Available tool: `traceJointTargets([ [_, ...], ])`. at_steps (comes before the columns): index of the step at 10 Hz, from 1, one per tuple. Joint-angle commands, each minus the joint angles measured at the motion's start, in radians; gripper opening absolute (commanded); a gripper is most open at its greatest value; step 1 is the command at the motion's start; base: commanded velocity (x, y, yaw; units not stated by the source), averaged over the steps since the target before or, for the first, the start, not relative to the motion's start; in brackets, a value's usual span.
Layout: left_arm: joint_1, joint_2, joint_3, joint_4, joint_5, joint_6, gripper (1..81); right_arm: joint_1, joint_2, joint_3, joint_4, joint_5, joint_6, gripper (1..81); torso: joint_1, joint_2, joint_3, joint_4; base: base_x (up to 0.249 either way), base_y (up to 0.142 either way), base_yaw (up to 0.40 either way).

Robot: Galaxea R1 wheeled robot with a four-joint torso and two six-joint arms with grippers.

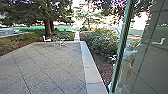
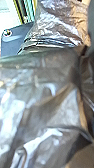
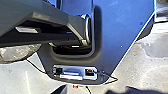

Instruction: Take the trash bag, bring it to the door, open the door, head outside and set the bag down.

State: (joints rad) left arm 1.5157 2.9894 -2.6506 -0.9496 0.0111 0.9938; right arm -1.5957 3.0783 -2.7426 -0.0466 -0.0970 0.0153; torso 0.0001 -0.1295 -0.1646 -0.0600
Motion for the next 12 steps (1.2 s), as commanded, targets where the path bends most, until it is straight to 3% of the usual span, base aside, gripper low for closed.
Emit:
traceJointTargets([
  [1, -0.048, -0.002, 0.007, -0.009, 0.084, 0.003, 1.0, 0.038, 0.004, 0.006, -0.002, -0.064, -0.003, 81.1, 0.0, 0.0, 0.0, 0.0, 0.086, 0.0, 0.0],
  [12, -0.048, -0.002, 0.006, -0.009, 0.084, 0.003, 1.0, 0.038, 0.004, 0.003, -0.002, -0.064, -0.003, 81.1, 0.0, 0.0, 0.0, 0.0, 0.113, 0.0, 0.0],
])
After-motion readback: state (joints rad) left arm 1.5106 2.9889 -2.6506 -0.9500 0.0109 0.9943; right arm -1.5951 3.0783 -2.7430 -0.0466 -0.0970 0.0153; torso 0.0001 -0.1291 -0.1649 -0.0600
